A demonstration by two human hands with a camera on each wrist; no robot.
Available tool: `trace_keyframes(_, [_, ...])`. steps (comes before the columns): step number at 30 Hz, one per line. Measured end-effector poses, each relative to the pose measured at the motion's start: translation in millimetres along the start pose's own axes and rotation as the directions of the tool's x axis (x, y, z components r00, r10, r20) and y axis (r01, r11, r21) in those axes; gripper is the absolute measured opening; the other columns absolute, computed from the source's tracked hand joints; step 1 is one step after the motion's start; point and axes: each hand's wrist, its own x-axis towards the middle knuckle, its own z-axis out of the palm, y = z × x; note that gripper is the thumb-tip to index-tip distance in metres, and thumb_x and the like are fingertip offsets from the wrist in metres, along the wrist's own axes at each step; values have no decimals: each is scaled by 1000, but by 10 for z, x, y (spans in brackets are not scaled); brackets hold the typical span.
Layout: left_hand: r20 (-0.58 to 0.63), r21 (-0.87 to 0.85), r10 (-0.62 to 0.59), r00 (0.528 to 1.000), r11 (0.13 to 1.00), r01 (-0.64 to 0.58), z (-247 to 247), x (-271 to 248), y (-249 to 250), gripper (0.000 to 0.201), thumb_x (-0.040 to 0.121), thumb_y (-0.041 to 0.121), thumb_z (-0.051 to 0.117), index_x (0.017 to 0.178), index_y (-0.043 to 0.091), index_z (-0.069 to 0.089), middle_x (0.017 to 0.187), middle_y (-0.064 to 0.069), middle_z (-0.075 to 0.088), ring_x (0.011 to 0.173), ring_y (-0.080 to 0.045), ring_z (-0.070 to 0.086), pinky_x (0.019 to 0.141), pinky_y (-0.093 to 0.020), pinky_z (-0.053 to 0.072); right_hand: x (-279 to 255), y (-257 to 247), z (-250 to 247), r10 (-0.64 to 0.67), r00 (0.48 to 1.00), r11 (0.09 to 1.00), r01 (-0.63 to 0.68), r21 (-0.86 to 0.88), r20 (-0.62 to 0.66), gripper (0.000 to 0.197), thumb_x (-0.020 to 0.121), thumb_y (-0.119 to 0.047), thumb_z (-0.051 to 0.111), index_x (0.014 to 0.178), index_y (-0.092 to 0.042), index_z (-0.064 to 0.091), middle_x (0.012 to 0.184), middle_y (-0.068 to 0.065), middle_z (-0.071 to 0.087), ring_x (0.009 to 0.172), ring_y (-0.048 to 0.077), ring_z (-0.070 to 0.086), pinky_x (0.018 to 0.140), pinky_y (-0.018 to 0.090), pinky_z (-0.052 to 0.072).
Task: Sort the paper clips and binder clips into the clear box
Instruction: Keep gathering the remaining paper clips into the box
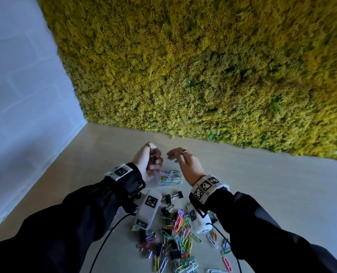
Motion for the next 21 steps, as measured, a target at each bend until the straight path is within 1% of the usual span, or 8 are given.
trace_keyframes(3, [-3,91,-26,1000,996,26,41,77,5,28,87,19,37,60,18,41,41,5,37,28,-6,23,31,-9,17,-49,55,-142,-35,997,995,28,-91,-74,28,93,-15,40,110,-10,61,114,7,64,103,13,54,85,15,41])
trace_keyframes(6, [60,422,63,996,903,-83,148,107,-1,26,94,12,36,72,14,49,55,4,43,37,-5,31,31,-14,21,-59,230,-236,87,987,955,-43,-294,138,52,84,-22,53,133,-13,41,138,7,45,128,24,35,107,38,31])
trace_keyframes(9, [200,841,174,964,475,-260,244,129,-16,21,96,8,35,87,14,54,67,4,47,52,-9,36,41,-17,28,-112,330,-243,90,959,937,10,-350,267,60,82,-18,63,134,-11,36,143,7,38,133,25,29,110,36,25])
trace_keyframes(10, [242,893,185,953,342,-293,265,147,-26,20,95,8,36,90,15,54,71,4,51,55,-10,39,45,-18,30,-119,351,-227,74,962,933,26,-360,262,56,82,-20,63,132,-10,39,141,7,40,131,23,31,108,33,26])
trace_keyframes(12, [314,918,192,930,189,-349,291,163,-56,23,92,0,38,98,12,57,84,1,58,67,-12,49,54,-20,36,-90,381,-206,111,958,912,8,-411,266,54,83,-27,62,129,-7,42,137,9,45,126,23,39,105,34,32])
trace_keyframes(16, [388,905,214,896,92,-414,228,139,-84,43,82,-14,40,114,9,56,106,-6,62,88,-15,54,61,-5,39,-61,497,-241,180,956,873,-48,-485,230,43,86,-32,57,123,-12,48,126,12,56,115,27,51,100,46,40])
trace_keyframes(19, [401,895,174,899,133,-425,134,127,-76,35,87,-1,48,117,15,55,116,-1,61,101,-15,58,85,-21,47,-156,548,-254,240,929,836,-50,-546,282,49,85,-30,59,130,-23,42,135,4,49,123,23,45,104,45,36])
trace_keyframes(21, [408,897,198,891,93,-431,45,109,-50,30,86,12,58,115,18,55,114,2,62,97,-11,58,85,-25,45,-214,577,-242,269,921,837,-80,-541,281,54,81,-28,62,131,-21,40,137,2,45,125,23,42,104,44,35])
